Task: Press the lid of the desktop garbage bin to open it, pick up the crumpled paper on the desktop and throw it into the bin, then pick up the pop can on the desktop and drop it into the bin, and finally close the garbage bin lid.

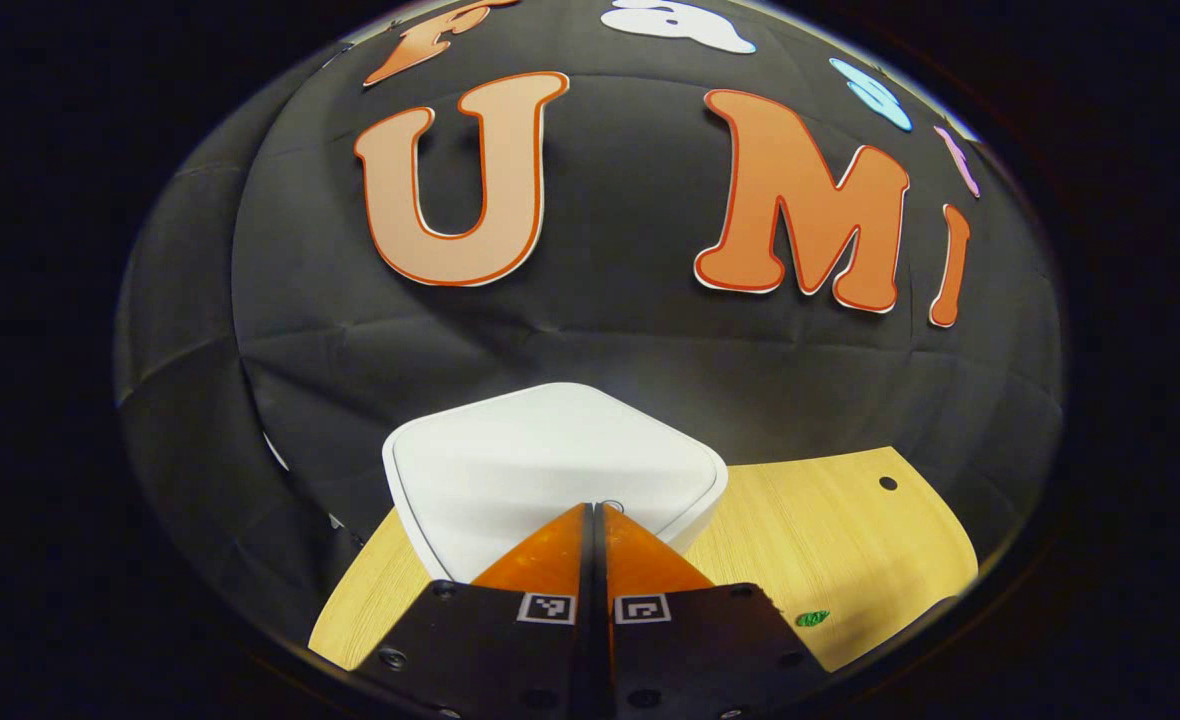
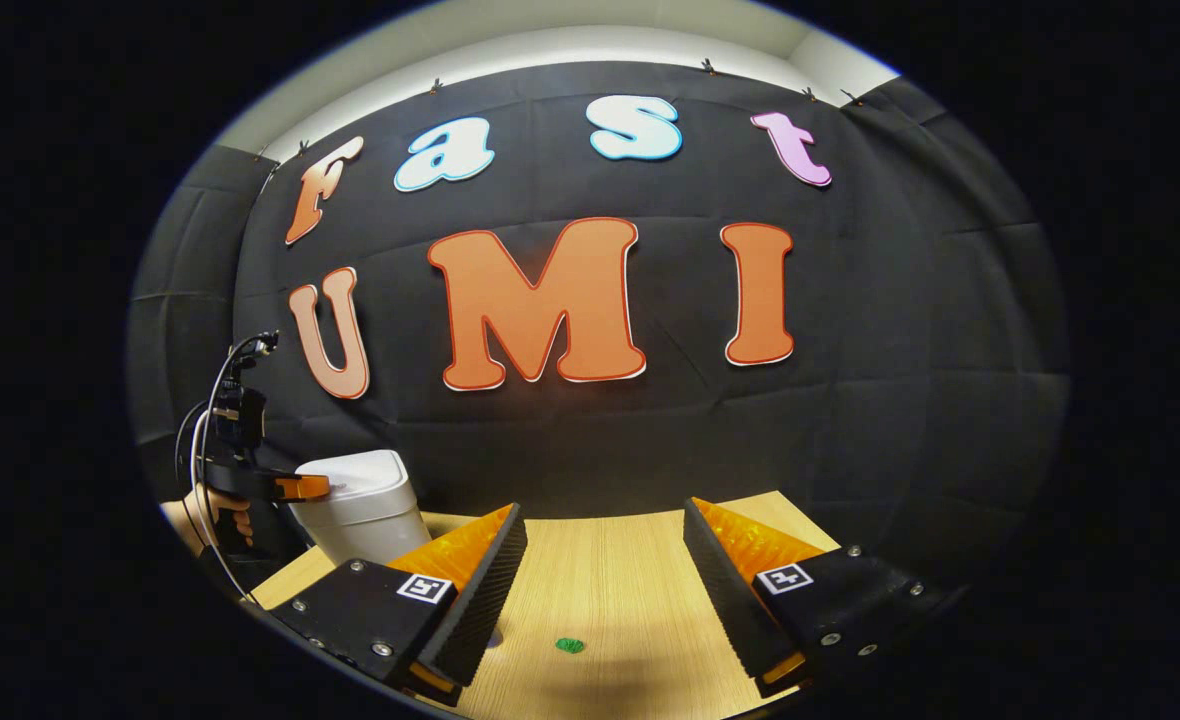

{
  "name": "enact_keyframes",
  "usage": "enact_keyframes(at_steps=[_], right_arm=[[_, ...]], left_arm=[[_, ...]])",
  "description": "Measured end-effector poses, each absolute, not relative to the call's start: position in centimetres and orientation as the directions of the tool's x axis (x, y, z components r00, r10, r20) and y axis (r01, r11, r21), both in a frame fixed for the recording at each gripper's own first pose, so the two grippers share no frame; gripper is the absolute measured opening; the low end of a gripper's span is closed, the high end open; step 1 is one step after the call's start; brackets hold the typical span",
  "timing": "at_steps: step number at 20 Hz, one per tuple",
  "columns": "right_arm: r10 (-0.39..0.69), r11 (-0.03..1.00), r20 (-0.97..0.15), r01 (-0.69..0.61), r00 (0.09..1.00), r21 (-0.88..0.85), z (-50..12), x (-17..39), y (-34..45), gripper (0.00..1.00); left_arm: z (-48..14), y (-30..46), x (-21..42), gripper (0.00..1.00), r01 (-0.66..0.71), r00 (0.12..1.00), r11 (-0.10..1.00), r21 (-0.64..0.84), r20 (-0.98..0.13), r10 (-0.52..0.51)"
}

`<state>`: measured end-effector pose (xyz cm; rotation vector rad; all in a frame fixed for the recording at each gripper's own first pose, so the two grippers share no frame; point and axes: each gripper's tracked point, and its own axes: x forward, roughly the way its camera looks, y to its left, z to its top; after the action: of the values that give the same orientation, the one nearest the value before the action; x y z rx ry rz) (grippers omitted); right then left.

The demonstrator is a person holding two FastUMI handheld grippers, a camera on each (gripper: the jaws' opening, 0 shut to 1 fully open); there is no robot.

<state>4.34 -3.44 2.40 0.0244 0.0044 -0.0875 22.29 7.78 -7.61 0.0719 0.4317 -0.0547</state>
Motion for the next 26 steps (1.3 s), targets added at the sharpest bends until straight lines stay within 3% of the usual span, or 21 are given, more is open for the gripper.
enact_keyframes(at_steps=[9, 16, 18, 20, 21, 23, 26], right_arm=[[-0.099, 0.995, 0.000, 0.099, 0.995, 0.008, 2.9, 3.8, -3.8, 0.95], [-0.107, 0.994, -0.002, 0.107, 0.994, 0.024, 3.0, 3.5, -4.4, 0.95], [-0.107, 0.994, 0.004, 0.107, 0.994, 0.020, 2.9, 3.4, -4.5, 0.95], [-0.104, 0.994, -0.002, 0.104, 0.995, 0.025, 2.4, 3.3, -4.4, 0.95], [-0.102, 0.994, -0.009, 0.102, 0.995, 0.033, 2.3, 3.3, -4.4, 0.95], [-0.100, 0.994, -0.016, 0.100, 0.995, 0.044, 2.0, 3.4, -4.5, 0.95], [-0.084, 0.996, -0.011, 0.084, 0.996, 0.042, 2.1, 3.5, -4.2, 0.95]], left_arm=[[-0.5, 7.1, 22.0, 0.00, 0.024, 0.966, 0.991, 0.130, -0.257, 0.010], [4.5, 5.7, 18.8, 0.00, -0.030, 0.990, 0.995, 0.091, -0.134, 0.042], [6.0, 5.2, 17.3, 0.05, -0.044, 0.994, 0.995, 0.091, -0.092, 0.052], [7.5, 3.8, 15.3, 0.16, -0.017, 0.999, 0.996, 0.088, -0.041, 0.020], [8.2, 3.1, 14.7, 0.29, 0.003, 1.000, 0.996, 0.086, -0.025, -0.001], [9.1, 2.0, 13.6, 0.36, 0.031, 1.000, 0.997, 0.072, 0.003, -0.031], [9.2, 0.8, 12.6, 0.77, 0.064, 0.998, 0.996, 0.068, 0.017, -0.065]])
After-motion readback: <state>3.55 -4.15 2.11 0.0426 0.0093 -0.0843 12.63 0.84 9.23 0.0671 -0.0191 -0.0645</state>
